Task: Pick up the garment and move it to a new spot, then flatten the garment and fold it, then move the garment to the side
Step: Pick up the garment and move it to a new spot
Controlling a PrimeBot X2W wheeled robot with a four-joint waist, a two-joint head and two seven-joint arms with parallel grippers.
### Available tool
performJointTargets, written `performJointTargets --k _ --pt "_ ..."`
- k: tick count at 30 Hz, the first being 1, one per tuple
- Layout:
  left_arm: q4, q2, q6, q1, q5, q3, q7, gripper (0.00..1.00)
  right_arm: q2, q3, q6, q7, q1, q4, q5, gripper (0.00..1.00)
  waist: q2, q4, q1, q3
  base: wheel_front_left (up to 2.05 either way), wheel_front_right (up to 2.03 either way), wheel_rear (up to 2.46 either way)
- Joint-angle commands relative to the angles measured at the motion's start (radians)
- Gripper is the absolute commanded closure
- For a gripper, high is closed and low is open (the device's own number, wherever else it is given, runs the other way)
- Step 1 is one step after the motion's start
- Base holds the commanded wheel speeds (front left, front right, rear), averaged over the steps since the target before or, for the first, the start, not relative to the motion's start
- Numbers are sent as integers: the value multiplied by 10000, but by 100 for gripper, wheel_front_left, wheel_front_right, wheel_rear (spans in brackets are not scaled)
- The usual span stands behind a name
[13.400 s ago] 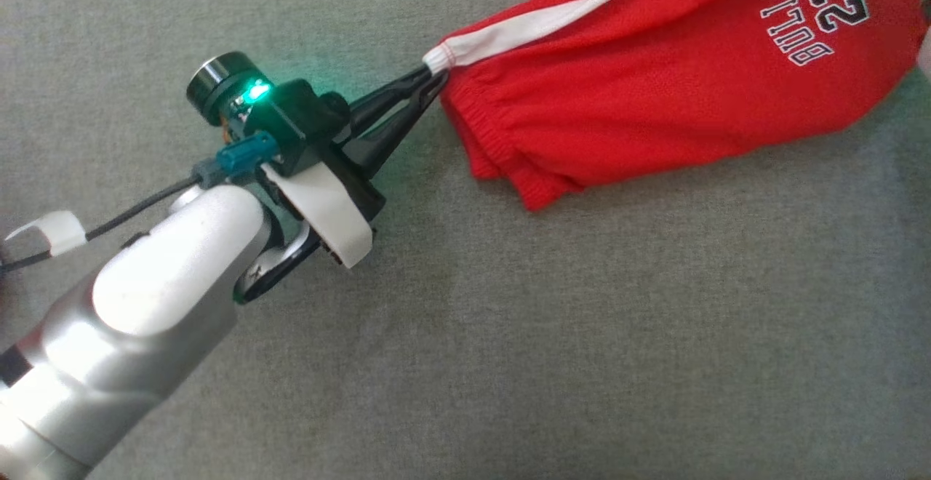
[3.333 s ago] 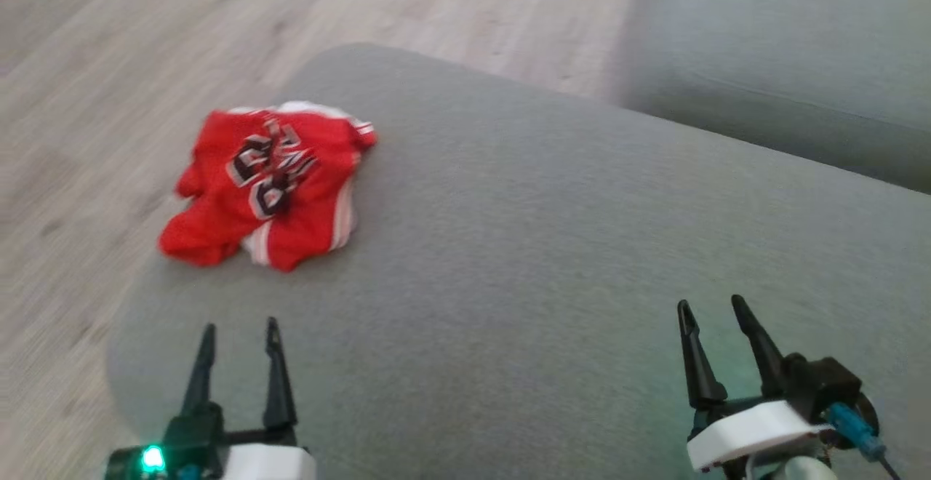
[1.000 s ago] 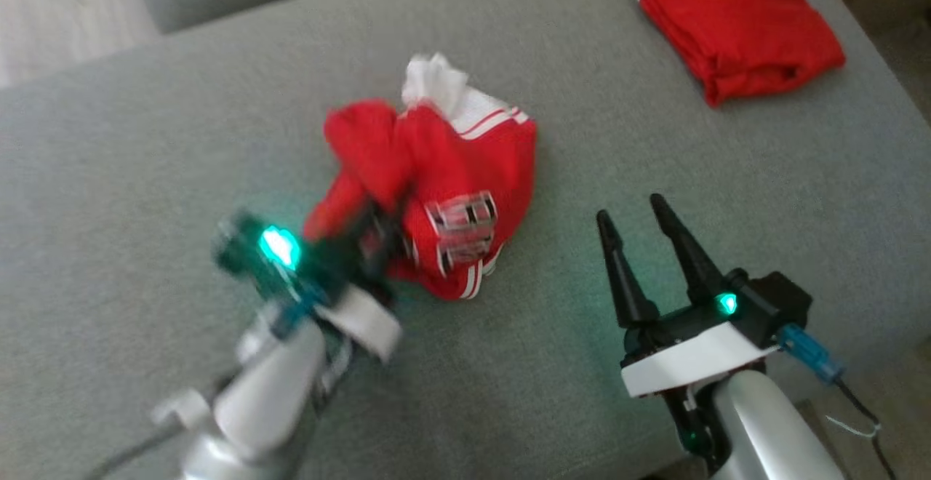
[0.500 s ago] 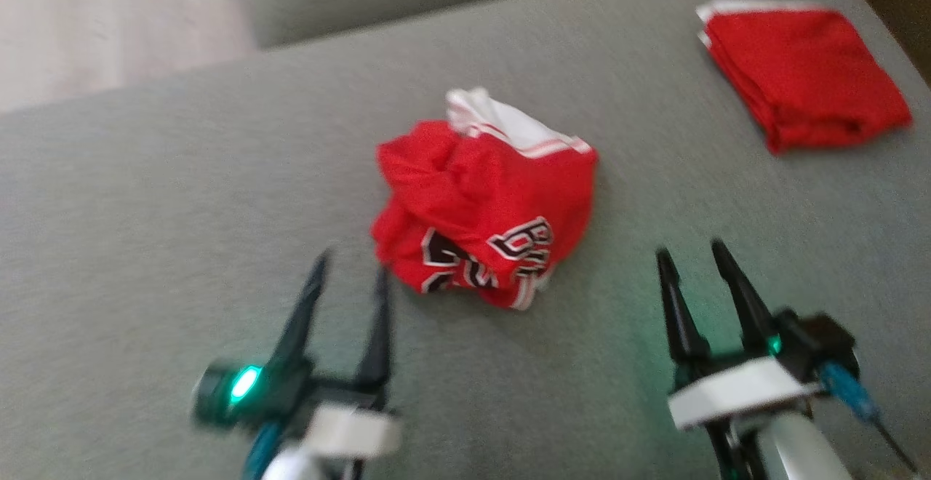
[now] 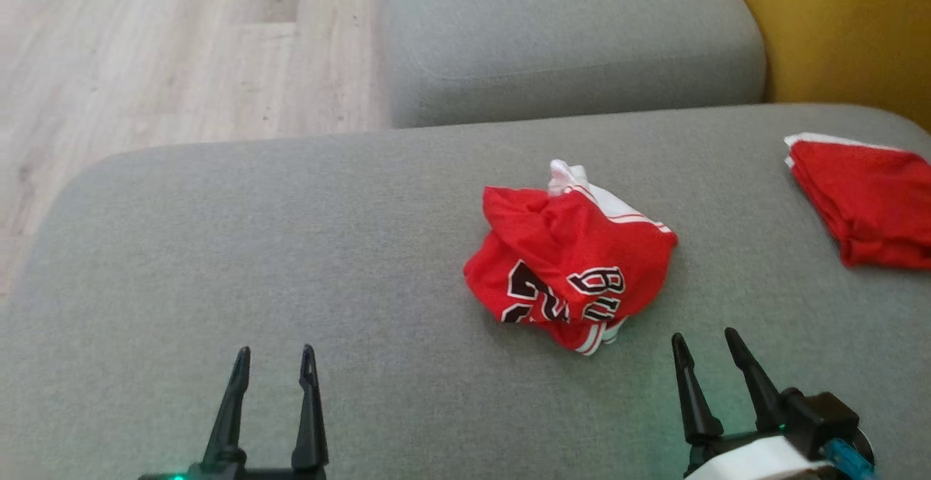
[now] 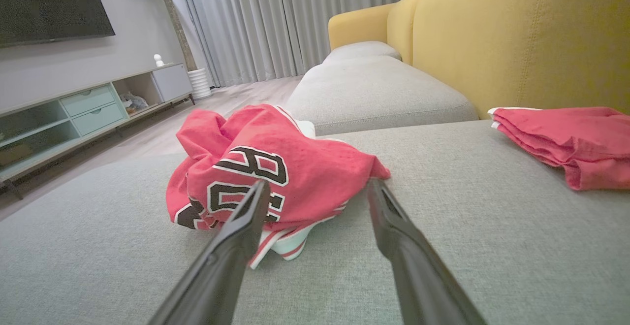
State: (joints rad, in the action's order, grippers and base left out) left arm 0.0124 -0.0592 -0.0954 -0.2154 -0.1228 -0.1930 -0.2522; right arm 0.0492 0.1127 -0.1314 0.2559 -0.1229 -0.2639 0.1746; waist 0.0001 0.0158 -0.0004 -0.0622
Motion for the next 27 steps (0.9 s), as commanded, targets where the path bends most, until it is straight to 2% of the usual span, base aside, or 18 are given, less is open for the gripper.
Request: performJointTargets --k 1,17,27 --pt "-344 58 51 376 86 301 -94 0 128 232 7 59 249 344 -39 0 -1 145 4 -132 0 0 0" --pt "-50 87 67 296 43 220 -95 0 132 316 7 59 187 407 -157 0 -1 160 4 -193 0 0 0" --pt "167 88 85 239 -22 122 -95 0 150 1 7 59 264 555 -359 0 -1 242 4 -235 0 0 0"
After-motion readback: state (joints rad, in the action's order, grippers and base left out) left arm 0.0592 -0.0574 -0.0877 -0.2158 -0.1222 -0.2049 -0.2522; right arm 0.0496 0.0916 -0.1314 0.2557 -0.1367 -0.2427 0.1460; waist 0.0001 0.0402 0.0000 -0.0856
